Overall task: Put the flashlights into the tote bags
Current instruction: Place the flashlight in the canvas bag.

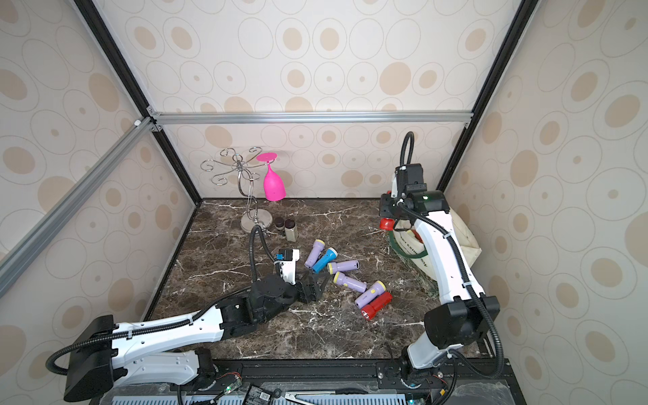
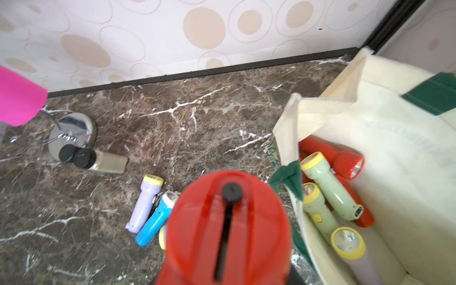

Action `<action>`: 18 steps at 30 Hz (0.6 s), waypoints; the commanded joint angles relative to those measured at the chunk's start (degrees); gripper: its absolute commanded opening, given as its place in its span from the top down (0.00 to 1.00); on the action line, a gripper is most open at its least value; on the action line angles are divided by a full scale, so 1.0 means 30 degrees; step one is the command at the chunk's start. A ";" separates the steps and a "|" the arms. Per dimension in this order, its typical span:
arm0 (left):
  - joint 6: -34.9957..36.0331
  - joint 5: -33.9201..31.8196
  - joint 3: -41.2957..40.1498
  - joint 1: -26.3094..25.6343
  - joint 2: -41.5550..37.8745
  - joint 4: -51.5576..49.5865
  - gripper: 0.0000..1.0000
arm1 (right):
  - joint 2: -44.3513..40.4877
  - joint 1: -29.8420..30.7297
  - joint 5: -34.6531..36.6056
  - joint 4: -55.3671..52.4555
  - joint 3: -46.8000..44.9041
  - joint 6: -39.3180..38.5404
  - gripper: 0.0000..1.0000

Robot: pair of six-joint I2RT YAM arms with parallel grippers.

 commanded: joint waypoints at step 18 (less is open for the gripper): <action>0.1484 0.0175 0.2105 -0.0067 0.1774 -0.0693 0.08 | 0.3765 -0.3923 0.3422 -0.0597 0.3459 -0.2203 1.00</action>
